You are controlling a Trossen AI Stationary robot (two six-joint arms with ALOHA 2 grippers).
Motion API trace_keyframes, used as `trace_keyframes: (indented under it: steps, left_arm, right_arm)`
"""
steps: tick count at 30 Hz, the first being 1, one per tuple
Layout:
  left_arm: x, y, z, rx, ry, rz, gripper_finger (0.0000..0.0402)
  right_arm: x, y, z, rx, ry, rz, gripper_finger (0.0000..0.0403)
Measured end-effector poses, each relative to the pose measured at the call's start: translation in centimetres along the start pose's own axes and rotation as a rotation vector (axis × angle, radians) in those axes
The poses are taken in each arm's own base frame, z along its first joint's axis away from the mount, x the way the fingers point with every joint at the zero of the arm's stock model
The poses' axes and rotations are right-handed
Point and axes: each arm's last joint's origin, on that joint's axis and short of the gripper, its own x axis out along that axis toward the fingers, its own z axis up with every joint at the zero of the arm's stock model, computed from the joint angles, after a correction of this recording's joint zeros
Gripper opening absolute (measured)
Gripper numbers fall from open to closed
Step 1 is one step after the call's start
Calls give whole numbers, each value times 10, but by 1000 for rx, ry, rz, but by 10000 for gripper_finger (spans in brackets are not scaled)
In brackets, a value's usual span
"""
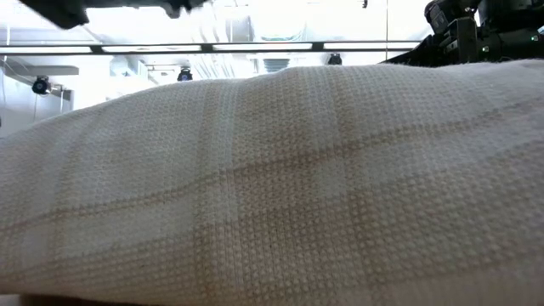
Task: Build produce basket
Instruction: Put the black cherry into the blue basket, then put the pink peach into the blue basket
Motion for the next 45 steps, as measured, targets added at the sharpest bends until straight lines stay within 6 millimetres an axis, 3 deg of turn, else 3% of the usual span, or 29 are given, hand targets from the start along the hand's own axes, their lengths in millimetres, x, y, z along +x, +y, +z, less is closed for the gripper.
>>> trace_keyframes:
  steps: [9,17,26,33,45]
  left_arm:
    - [64,-4,-27,24,440,-23,86]
    - [94,-13,-60,40,719,-244,86]
    - [106,-25,-91,72,871,-308,86]
    - [98,-31,-104,76,972,-388,87]
    - [95,-30,-105,83,1000,-397,145]
  right_arm:
    - [0,0,0,8,0,0,9]
    - [0,0,0,7,2,1,9]
    - [0,0,0,7,4,1,9]
    - [0,0,0,7,4,1,9]
    - [0,0,0,7,4,1,9]
